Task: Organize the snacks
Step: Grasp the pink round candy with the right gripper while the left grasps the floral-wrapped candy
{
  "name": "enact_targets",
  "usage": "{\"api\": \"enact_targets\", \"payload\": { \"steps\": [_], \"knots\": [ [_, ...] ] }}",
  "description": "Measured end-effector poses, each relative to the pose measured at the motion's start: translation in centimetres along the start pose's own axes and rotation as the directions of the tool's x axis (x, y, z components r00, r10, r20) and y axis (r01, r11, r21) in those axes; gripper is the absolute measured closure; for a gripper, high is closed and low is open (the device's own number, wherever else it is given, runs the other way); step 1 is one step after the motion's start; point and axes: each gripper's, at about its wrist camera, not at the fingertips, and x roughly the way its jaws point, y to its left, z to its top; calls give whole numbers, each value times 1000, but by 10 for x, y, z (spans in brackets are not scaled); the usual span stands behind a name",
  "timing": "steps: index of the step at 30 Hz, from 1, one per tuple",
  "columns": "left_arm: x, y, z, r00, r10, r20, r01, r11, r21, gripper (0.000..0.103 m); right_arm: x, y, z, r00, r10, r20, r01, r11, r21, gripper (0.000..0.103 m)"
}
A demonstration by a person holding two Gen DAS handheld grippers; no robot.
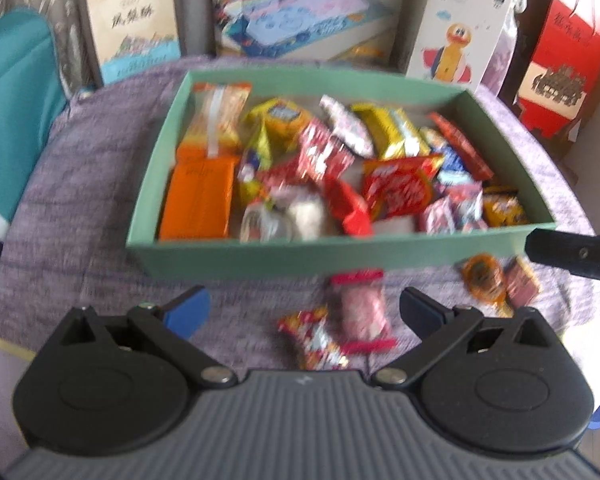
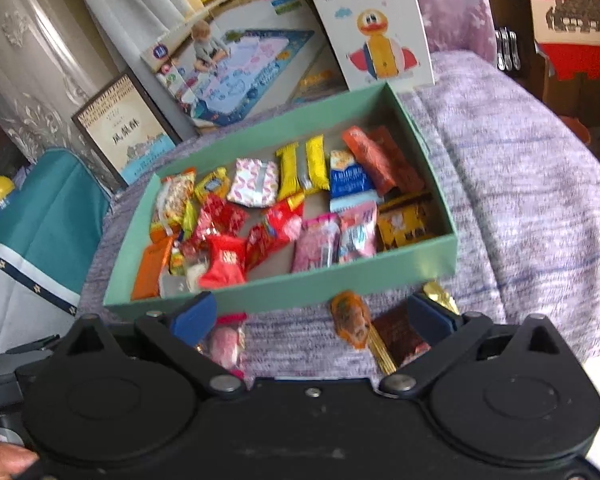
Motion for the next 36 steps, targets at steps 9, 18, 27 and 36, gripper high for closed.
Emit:
{"api": "enact_targets", "payload": {
  "steps": [9,18,27,36],
  "knots": [
    [27,11,-26,997,30,-73,-33,999,-32,0,24,8,-21,998,-3,-63,1,999,-32,0],
    [31,11,-30,1000,14,-24,-14,1000,10,73,51,36,-21,992,13,-129,-23,997,-74,19],
    [23,43,-33,1000,-12,-9,11,999,-51,80,82,79,-31,980,16,-198,-52,983,-177,44],
    [18,75,-39,1000,-12,-5,11,994,-110,78,104,124,-50,984,-76,-159,11,927,-375,64]
  ]
}}
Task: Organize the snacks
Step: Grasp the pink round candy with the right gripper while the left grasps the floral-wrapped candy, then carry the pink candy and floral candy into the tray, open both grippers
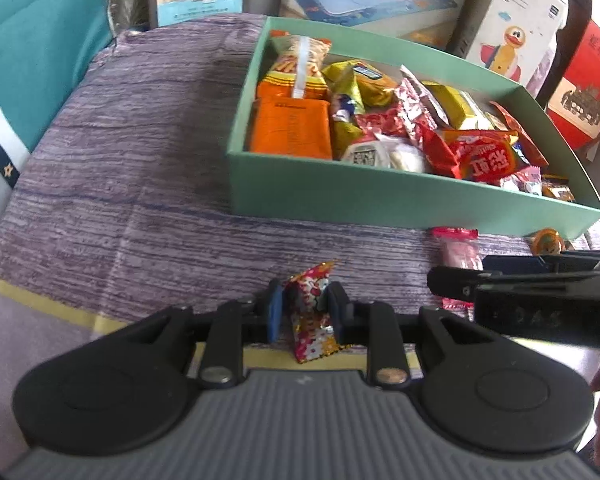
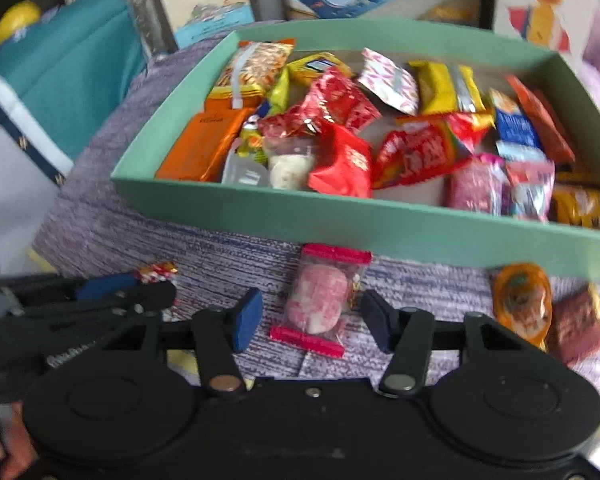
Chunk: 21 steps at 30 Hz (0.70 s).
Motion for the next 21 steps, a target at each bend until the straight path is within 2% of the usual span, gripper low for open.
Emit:
{"api": "enact_targets", "payload": {
  "steps": [3,8,12,21],
  "knots": [
    [1,0,-1,1000,5,3,-5,1000,2,78,2,10,-4,999,-40,21,42,996,-74,73],
    [-1,-4,-1,1000,12,5,-12,1000,5,80,-9,-2,-7,1000,28,8,-28,1000,-5,74],
    [-7,-11,0,1000,-15,-9,15,1000,21,80,-26,-15,-7,997,68,30,-69,997,34,74],
    [-34,-42,17,996,-90,29,88,994,69,80,-73,-48,-7,985,134,106,-145,983,109,74]
  ]
}}
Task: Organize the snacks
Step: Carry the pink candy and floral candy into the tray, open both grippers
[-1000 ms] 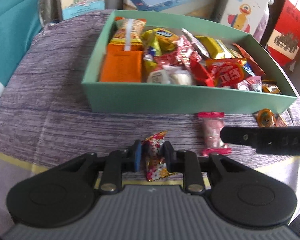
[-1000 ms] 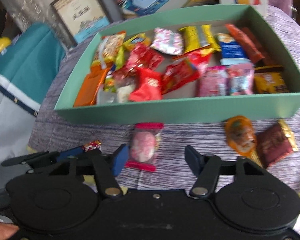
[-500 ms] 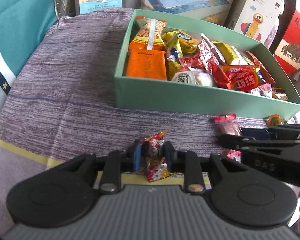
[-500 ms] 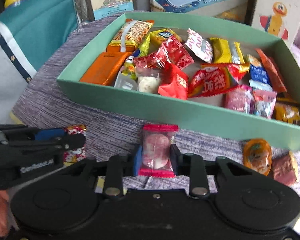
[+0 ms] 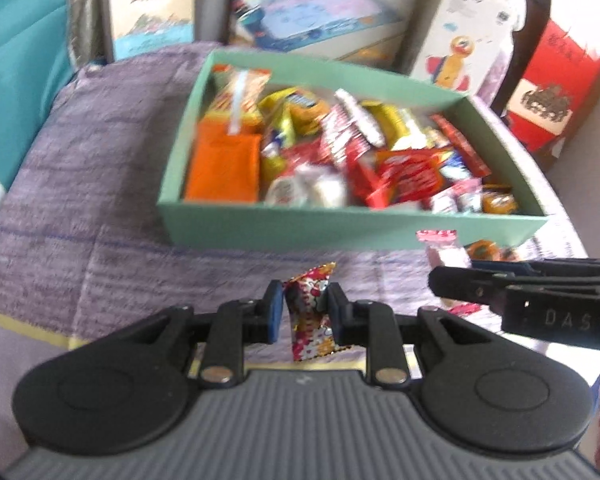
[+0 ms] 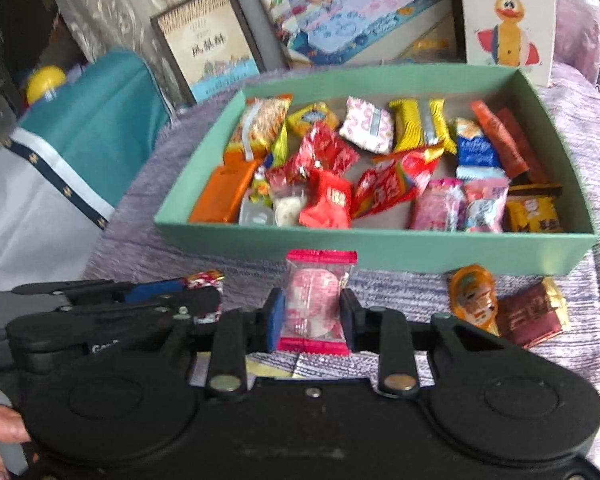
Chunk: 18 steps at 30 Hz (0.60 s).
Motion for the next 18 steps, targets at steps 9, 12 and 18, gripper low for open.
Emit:
{"api": "enact_targets", "payload": {
  "steps": [9,12,18],
  "knots": [
    [1,-41,42,998,-44,41,41,997,70,80,-31,-44,33,994,-14,108,1,993,120,74],
    [10,-56,59,997,-60,42,56,995,86,80,-35,-59,42,991,-31,130,10,987,159,74],
    [34,-84,82,996,-84,24,80,990,114,80,-32,-91,56,987,-71,143,38,975,221,74]
  ]
}}
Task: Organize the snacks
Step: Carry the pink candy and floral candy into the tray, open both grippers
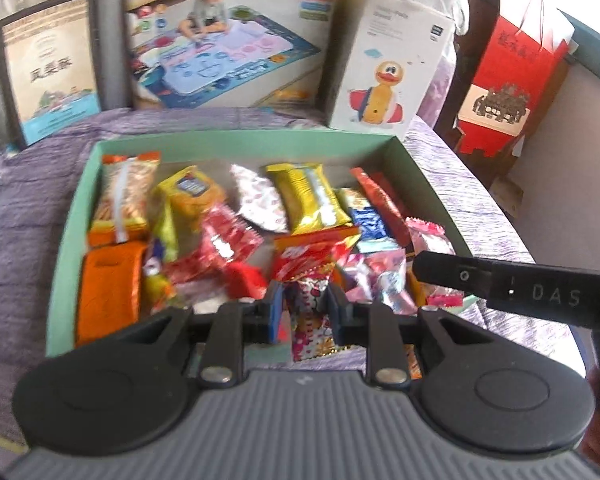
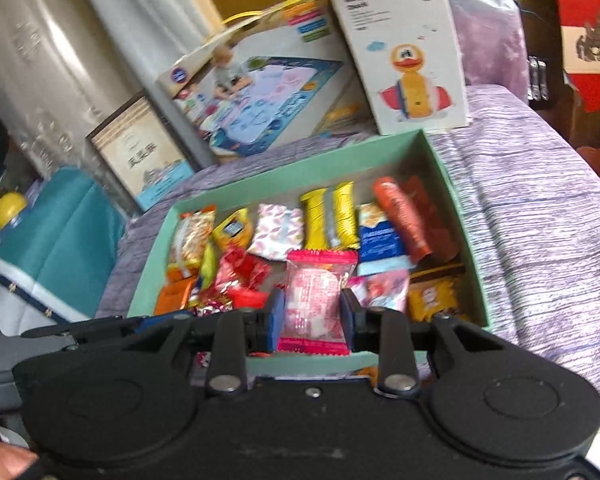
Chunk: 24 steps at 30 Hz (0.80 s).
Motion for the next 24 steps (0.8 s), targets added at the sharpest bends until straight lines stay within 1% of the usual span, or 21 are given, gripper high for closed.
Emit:
{"api": "enact_targets", "payload": {
  "steps": [6,8,9,10,11,12,13,14,15,16,18,19,21,23,24],
  "knots": [
    [21,-12,6,999,-17,-32,17,1000,8,80,15,-14,9,1000,-18,-2,19,999,29,74],
    [27,-13,7,999,-15,-43,15,1000,6,79,23,-14,14,1000,-23,0,23,999,30,74],
    [31,-13,7,999,-9,-49,10,1000,3,78,26,-14,17,1000,-21,2,21,999,28,71],
    [33,-13,7,999,1,-52,-1,1000,0,77,31,-13,20,1000,-10,6,10,1000,23,71],
    [35,-12,7,998,20,-52,-20,1000,-4,68,33,-12,22,1000,-6,15,6,1000,20,68],
    [37,-11,7,998,36,-55,-37,999,-6,45,34,-11,24,1000,-4,22,4,1000,13,60],
    [39,-11,7,997,49,-56,-49,999,-7,32,35,-10,24,1000,-6,27,5,1000,9,54],
    [39,-11,7,997,62,-51,-62,998,-7,14,36,-9,24,999,-9,32,8,1000,8,40],
    [39,-11,7,996,77,-42,-77,997,-6,7,37,-9,23,999,-11,38,10,1000,10,31],
    [39,-11,7,995,88,-37,-88,996,-1,6,36,-9,23,999,-14,43,13,1000,11,29],
    [40,-11,8,995,92,-40,-92,996,2,1,35,-8,21,999,-23,46,22,1000,13,19],
    [40,-11,9,995,92,-43,-92,996,2,1,35,-9,20,999,-26,45,25,1000,15,17],
    [41,-12,8,994,97,-47,-97,995,3,0,32,-9,19,998,-33,47,32,999,22,7],
    [40,-13,8,994,99,-53,-98,995,4,0,30,-10,17,998,-38,48,36,999,31,1],
    [40,-12,7,993,100,-56,-100,995,3,0,28,-10,16,998,-40,50,38,999,33,0]
  ]
}}
